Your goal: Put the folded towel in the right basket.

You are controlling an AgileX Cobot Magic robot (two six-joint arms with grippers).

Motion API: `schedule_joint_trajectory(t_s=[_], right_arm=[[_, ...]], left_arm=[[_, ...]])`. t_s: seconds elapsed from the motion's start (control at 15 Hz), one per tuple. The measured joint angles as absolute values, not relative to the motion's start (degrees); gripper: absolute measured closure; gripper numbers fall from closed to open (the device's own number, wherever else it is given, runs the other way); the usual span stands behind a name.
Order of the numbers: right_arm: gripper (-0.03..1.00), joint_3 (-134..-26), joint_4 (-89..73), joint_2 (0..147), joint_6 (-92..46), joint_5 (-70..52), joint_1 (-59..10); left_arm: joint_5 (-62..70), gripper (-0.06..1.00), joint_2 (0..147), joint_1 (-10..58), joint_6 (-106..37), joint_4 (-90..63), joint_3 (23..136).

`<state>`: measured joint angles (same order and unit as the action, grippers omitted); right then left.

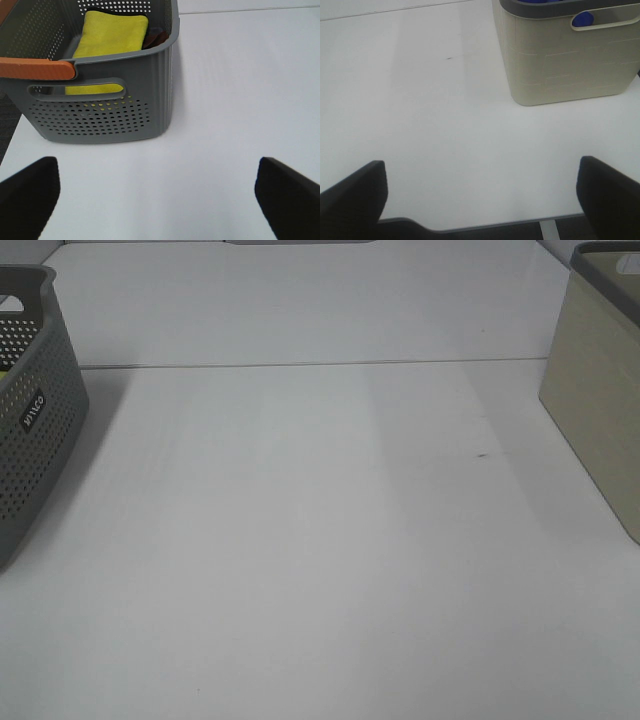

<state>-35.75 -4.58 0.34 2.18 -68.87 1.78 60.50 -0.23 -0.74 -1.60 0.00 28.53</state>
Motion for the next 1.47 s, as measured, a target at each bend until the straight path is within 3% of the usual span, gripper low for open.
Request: schedule_joint_trajectory(t_s=[0.4, 0.8, 1.47], right_arm=[[-0.01, -28.9, -4.4, -0.2, 0.6, -61.4, 1.1], [-0.01, -28.9, -3.9, -0.2, 0.0, -61.1, -7.4], [-0.01, -28.9, 0.6, -0.2, 1.0, -61.0, -7.4]], left_arm=[[60.5, -0.04, -0.2, -0.7, -1.6, 0.0, 28.5], [60.5, -0.04, -0.2, -0.7, -1.6, 0.0, 28.5], [60.5, -0.04, -0.2, -0.7, -1.6, 0.0, 28.5]])
